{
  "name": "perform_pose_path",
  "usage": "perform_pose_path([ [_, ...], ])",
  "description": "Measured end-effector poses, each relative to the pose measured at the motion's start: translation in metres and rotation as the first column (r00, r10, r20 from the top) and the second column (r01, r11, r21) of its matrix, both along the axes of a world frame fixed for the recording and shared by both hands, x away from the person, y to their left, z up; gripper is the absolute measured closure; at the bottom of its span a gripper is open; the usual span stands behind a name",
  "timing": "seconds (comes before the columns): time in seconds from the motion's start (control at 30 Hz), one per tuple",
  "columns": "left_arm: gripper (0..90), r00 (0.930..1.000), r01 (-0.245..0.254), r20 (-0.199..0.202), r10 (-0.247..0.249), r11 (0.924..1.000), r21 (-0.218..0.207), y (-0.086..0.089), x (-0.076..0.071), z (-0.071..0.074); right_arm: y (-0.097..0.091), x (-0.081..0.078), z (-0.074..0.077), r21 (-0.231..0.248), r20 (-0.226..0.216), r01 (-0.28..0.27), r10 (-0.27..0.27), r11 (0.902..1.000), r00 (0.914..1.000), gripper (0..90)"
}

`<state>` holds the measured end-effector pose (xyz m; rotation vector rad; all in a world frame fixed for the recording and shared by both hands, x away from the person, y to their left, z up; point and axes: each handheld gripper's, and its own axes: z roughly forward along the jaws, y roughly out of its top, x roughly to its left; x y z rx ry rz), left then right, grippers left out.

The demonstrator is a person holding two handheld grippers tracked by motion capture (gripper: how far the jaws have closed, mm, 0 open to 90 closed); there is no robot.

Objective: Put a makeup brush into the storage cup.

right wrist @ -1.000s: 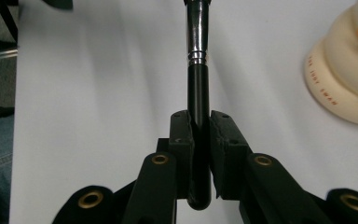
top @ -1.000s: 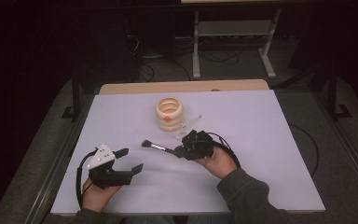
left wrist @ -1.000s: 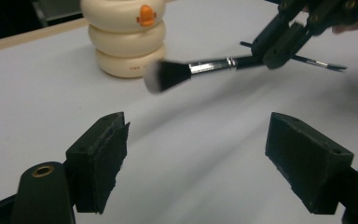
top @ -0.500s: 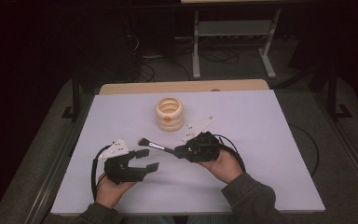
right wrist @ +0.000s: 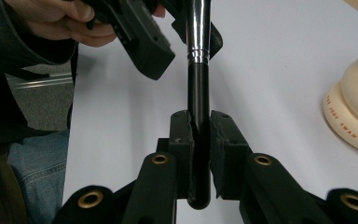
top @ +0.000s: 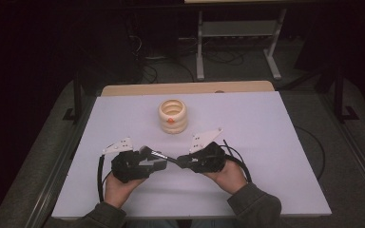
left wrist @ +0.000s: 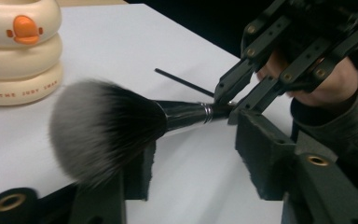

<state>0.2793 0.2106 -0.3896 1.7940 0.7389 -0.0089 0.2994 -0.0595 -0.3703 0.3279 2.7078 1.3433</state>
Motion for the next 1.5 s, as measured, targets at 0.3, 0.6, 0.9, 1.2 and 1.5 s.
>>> perform_pose_path([
  [0.3,64.1,0.9997,0.026,0.001,-0.026,0.9983,-0.052,0.004,0.001,0.002,0.003,-0.004,-0.003,0.001,0.033,-0.036,0.035,0.9994,0.9988,78.9],
  [0.6,77.6,0.9962,0.086,0.007,-0.086,0.9959,-0.026,0.000,0.000,0.008,0.013,-0.005,-0.012,-0.037,0.044,-0.058,0.060,0.9976,0.9972,78.3],
  [0.9,77.8,0.9888,0.115,0.076,-0.129,0.9798,0.163,-0.019,-0.005,0.022,0.016,-0.003,-0.010,-0.066,0.013,-0.052,0.053,0.9964,0.9985,67.2],
  [1.2,77.2,0.9842,0.132,0.093,-0.150,0.9754,0.176,-0.025,-0.004,0.030,0.019,-0.004,-0.013,-0.041,-0.028,-0.064,0.063,0.9971,0.9976,78.5],
  [1.5,74.2,0.9895,0.110,0.077,-0.123,0.9831,0.146,-0.023,-0.002,0.030,0.016,-0.002,-0.017,0.048,-0.068,-0.022,0.025,0.9986,0.9974,78.7],
])
